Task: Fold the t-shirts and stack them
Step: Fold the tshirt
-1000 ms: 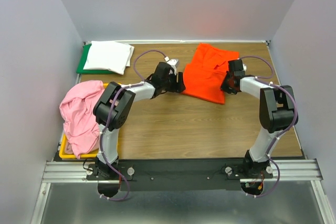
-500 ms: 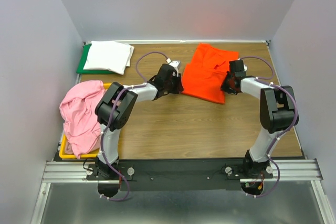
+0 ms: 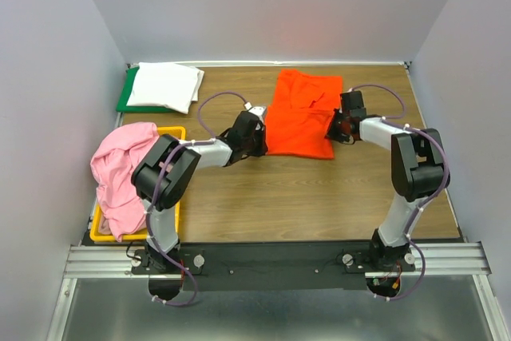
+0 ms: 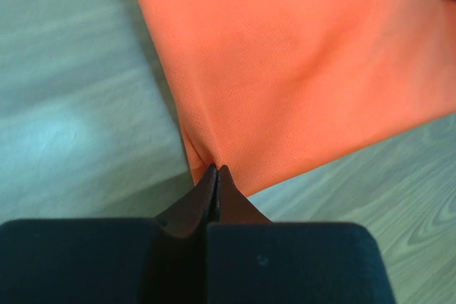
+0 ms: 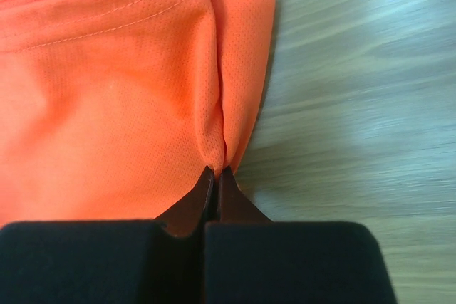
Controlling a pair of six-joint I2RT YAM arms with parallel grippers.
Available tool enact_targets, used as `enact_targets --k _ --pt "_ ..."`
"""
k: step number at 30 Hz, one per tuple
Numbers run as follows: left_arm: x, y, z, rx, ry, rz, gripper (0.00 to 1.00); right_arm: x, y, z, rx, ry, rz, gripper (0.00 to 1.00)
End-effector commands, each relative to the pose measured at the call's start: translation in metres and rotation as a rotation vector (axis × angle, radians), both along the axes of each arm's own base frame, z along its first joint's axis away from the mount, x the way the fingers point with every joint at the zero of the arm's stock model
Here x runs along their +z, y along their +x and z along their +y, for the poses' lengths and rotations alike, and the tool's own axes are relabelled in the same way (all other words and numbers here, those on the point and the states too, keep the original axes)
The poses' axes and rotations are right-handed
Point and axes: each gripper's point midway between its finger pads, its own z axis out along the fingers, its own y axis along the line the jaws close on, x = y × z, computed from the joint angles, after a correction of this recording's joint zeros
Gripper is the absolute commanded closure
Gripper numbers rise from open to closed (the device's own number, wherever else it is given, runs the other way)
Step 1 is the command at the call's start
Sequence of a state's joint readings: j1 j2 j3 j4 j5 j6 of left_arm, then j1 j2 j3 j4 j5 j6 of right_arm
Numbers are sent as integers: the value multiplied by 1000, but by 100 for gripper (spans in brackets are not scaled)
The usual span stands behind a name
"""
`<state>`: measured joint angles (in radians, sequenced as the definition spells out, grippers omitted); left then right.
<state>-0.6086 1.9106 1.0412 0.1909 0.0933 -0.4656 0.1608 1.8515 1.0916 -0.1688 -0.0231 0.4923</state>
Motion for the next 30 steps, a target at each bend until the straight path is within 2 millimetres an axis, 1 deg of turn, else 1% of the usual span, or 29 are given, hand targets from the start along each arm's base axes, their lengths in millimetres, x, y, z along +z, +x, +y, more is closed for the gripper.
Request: enact_targets --k 1,2,3,4,5,6,7,8,9,10,11,12,13,14,15,16,17,18,19,20,21,23,24,25,27,28,30 --pt "2 -18 22 72 33 1 100 -24 -34 34 108 6 111 100" --pt "-8 -30 31 77 51 26 100 -24 -36 38 116 7 112 100" --pt "0 -35 33 87 30 21 100 -24 -42 44 135 6 115 100" --pt "-1 -38 40 117 43 17 100 -24 -46 47 141 5 118 100" --pt "-1 -48 49 142 45 23 100 -19 -49 51 144 8 109 99" --pt "-2 -54 53 146 50 23 100 -19 -52 52 143 9 111 99" --pt "-1 -58 57 167 42 30 100 -24 -61 50 139 5 129 99" --pt "-8 -68 63 172 51 46 100 -23 -64 47 131 4 129 98" --pt "2 -70 64 190 24 33 100 -24 -74 43 124 -3 138 97" --pt "4 -73 66 189 22 30 100 -19 -72 43 120 -8 121 96" --pt "5 -76 67 202 12 36 100 -25 -81 36 107 -30 136 94" --pt "4 -80 70 206 10 39 100 -24 -86 34 103 -33 142 87" --pt "10 -82 70 207 -3 31 100 -18 -88 33 103 -30 128 82" --pt "11 -84 71 209 -7 32 100 -23 -96 25 86 -61 142 79" --pt "17 -85 71 209 -19 20 100 -22 -100 22 81 -67 143 71" --pt "19 -87 69 203 -23 18 99 -21 -103 19 74 -73 144 67" --pt "21 -89 68 200 -26 16 96 -15 -105 18 71 -74 128 63" --pt "27 -90 67 196 -38 6 89 -17 -113 15 66 -77 143 55" --pt "30 -90 65 192 -43 0 86 -14 -115 14 63 -77 138 51" --pt "32 -91 64 188 -47 -3 85 -7 -116 11 54 -83 116 48" --pt "36 -91 63 187 -53 -9 81 -10 -123 7 46 -94 129 44" --pt "39 -92 61 184 -58 -12 78 -3 -125 1 23 -114 109 42" --pt "41 -91 60 181 -59 -14 77 -1 -129 0 22 -116 117 42" --pt "42 -93 59 179 -60 -14 72 2 -132 0 21 -108 119 42" --pt "45 -95 57 170 -65 -19 68 8 -136 1 22 -95 116 41" --pt "47 -95 57 171 -67 -22 63 16 -138 2 20 -80 96 41" --pt "46 -97 58 168 -63 -21 58 20 -145 4 25 -58 100 41"
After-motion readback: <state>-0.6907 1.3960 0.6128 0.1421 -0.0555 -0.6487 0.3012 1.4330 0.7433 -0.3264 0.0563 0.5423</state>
